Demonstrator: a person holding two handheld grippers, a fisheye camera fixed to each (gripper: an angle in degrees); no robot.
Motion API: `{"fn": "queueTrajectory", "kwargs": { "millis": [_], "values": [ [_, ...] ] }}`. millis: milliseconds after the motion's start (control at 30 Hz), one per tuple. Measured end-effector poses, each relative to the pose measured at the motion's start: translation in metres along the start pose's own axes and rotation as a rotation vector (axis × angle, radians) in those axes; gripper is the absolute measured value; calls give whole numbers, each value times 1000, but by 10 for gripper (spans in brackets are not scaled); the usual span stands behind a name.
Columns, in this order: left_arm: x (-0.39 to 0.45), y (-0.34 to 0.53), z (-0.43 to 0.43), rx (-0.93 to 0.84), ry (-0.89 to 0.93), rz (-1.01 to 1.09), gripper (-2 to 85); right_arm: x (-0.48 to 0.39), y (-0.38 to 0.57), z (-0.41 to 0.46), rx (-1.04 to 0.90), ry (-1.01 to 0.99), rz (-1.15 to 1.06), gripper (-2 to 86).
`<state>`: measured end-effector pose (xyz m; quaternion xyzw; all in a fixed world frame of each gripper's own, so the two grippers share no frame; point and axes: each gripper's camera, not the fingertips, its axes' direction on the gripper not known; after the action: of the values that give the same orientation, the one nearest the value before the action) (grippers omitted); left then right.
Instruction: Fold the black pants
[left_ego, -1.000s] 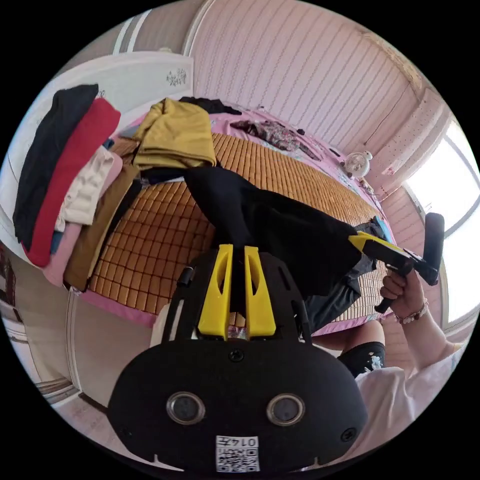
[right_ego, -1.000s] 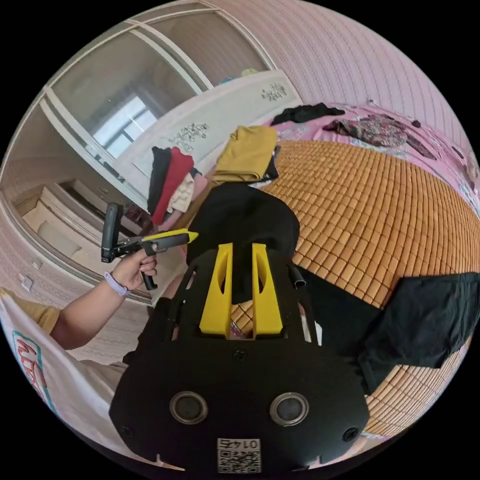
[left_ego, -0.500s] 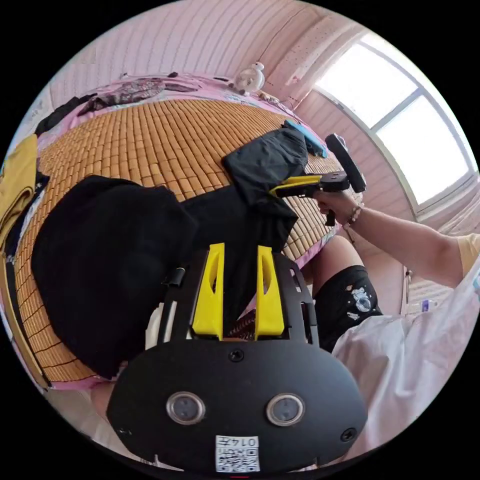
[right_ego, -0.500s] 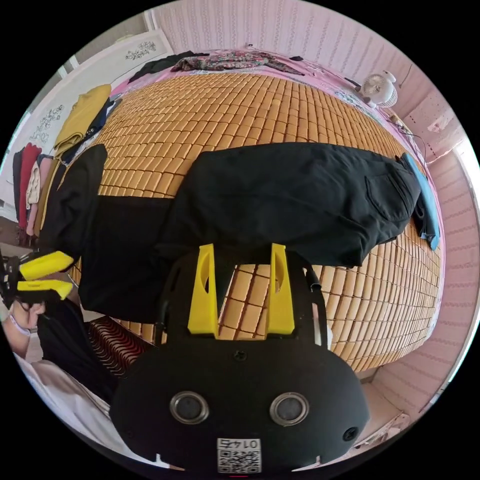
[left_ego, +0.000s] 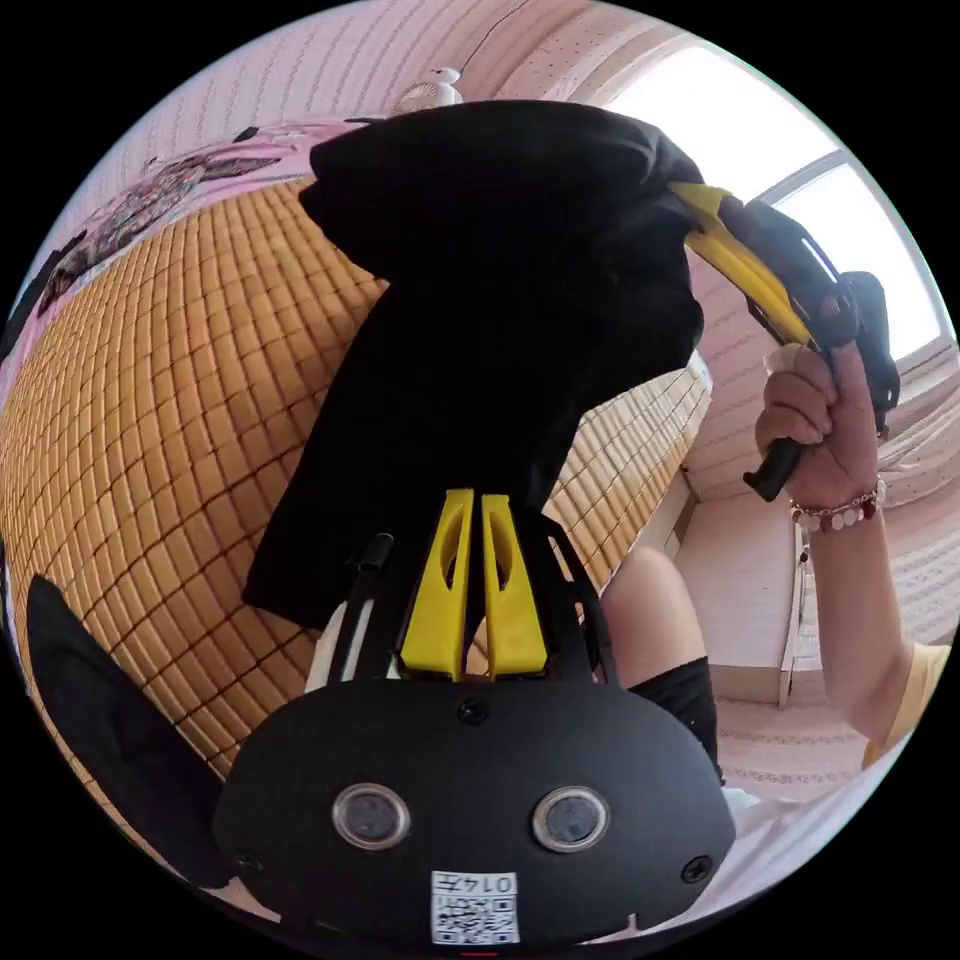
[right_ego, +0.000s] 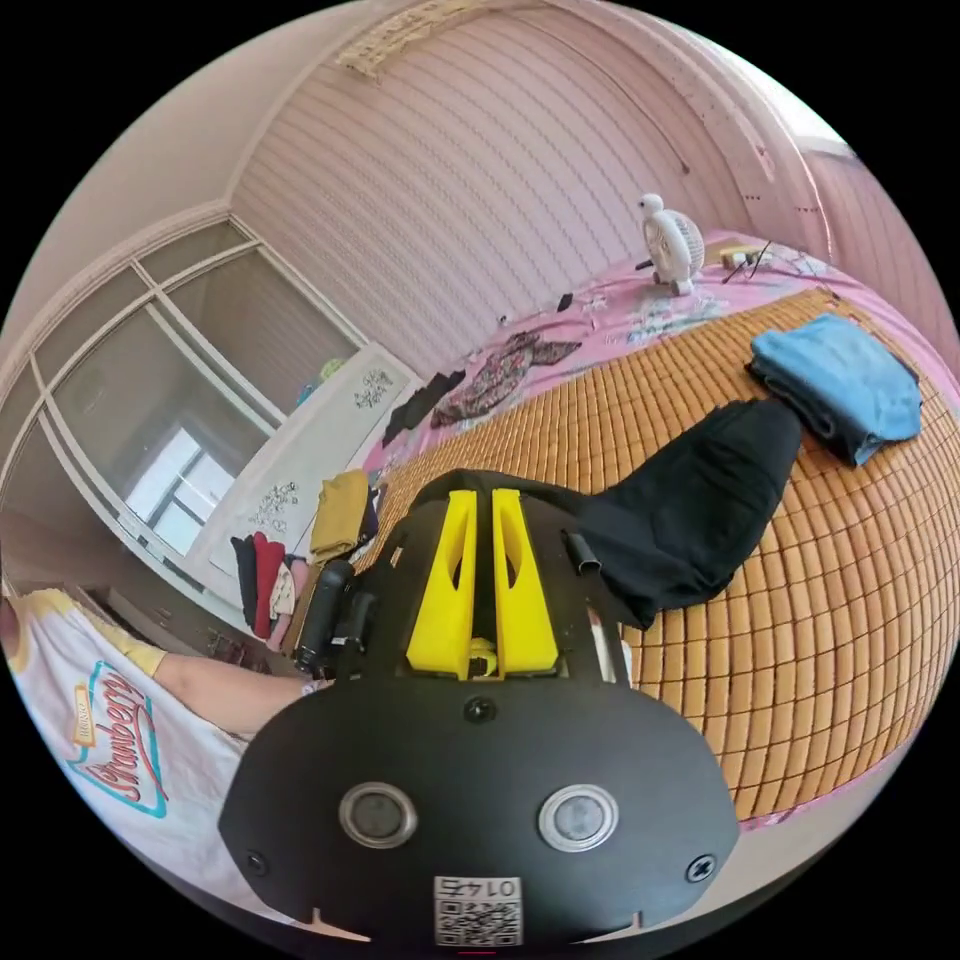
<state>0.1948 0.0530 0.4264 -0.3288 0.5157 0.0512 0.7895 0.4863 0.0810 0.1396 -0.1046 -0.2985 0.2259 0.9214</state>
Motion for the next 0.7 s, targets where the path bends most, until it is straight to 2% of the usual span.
{"fn": "queueTrajectory", "kwargs": {
  "millis": [100, 167, 200, 267, 300, 367, 433, 467, 633, 700],
  "values": [
    [63, -67, -22, 163, 175, 147, -3, -8, -39, -92, 235, 117, -72, 23],
    [99, -94, -38, 228, 307, 235, 7, -18, -57, -151, 381, 302, -131, 28],
    [118, -104, -46, 236, 372, 280, 25, -20, -59, -162, 409, 362, -141, 30],
    [136, -108, -52, 205, 417, 328, 46, -12, -59, -186, 460, 619, -139, 40],
    [141, -101, -54, 181, 418, 367, 54, -5, -57, -188, 462, 681, -120, 44],
    [135, -76, -57, 169, 375, 409, 58, 45, -42, -182, 346, 884, 15, 68],
    [114, -41, -58, 150, 317, 425, 59, 91, -14, -169, 179, 975, 193, 80],
    [92, -14, -59, 127, 279, 408, 59, 115, 14, -157, 68, 958, 290, 83],
    [-6, 126, -90, 19, 114, 207, 61, 119, 147, -101, -133, 822, 341, 86],
    [-45, 198, -122, 16, 32, 10, 64, 110, 182, -85, -200, 754, 372, 86]
  ]
}}
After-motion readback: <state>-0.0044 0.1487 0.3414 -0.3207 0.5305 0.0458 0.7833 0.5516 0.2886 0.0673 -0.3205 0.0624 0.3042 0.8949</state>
